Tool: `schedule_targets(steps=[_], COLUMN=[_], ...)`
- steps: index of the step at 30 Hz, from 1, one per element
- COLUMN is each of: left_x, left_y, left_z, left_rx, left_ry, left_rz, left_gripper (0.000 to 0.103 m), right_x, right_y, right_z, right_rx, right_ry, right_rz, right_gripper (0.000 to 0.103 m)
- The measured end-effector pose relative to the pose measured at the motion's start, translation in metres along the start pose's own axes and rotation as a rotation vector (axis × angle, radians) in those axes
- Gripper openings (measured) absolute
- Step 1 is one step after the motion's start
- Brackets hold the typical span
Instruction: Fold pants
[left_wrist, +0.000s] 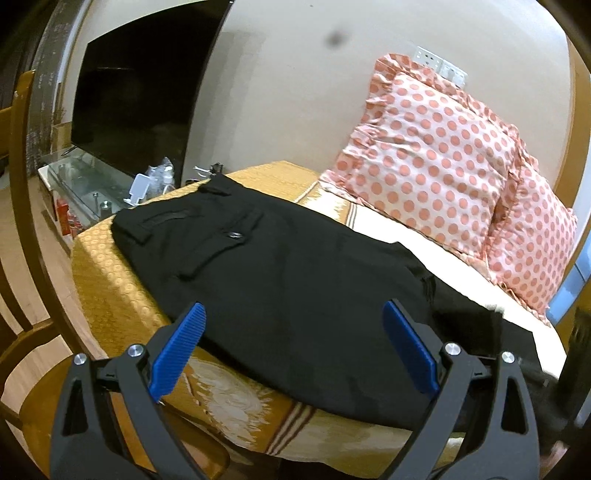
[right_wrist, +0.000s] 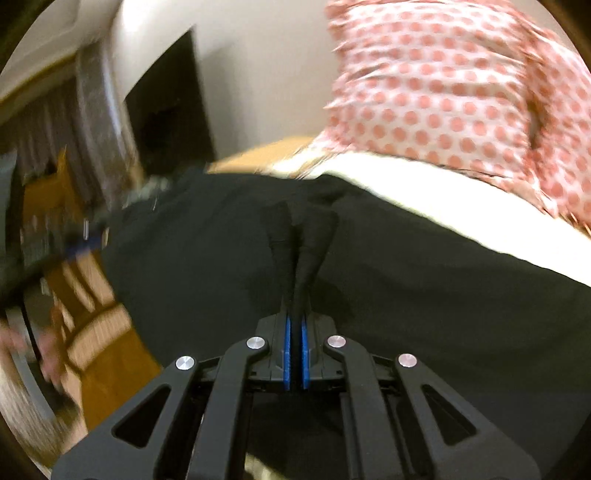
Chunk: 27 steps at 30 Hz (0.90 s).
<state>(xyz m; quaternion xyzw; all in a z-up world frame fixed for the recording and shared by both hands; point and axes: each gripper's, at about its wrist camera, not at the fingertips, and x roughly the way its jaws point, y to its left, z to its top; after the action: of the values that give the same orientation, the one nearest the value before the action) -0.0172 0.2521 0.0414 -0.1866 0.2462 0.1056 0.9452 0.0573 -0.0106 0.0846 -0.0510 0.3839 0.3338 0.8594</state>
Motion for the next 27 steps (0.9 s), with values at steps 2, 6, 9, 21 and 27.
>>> schedule_targets(steps=[2,6,9,21,27], left_x=[-0.002,-0.008,-0.007,0.028,0.051], left_y=[0.007,0.028,0.051,0.103,0.123], left_z=[0.002,0.008,0.013,0.034,0.042], left_rx=[-0.012,-0.071,-0.154,-0.355,-0.438], left_ry=[-0.011,-0.025,-0.013,0.084,0.152], left_rz=[0.017,0.046,0.034,-0.058,-0.107], left_gripper=[0.097,0.097,0.097,0.095,0.095], right_x=[0.001,-0.018,-0.026,0.012,0.011], right_y=[0.012,0.013,0.005,-0.003,-0.002], right_z=[-0.01,-0.007,0.006,-0.003,0.0], right_rx=[-0.06,-0.039,0.01,0.042,0.042], right_ry=[0.026,-0.025,-0.122,0.041,0.032], right_rz=[-0.016,0.103,0.064,0.036,0.039], right_gripper=[0.017,0.033,0.033,0.04,0.045])
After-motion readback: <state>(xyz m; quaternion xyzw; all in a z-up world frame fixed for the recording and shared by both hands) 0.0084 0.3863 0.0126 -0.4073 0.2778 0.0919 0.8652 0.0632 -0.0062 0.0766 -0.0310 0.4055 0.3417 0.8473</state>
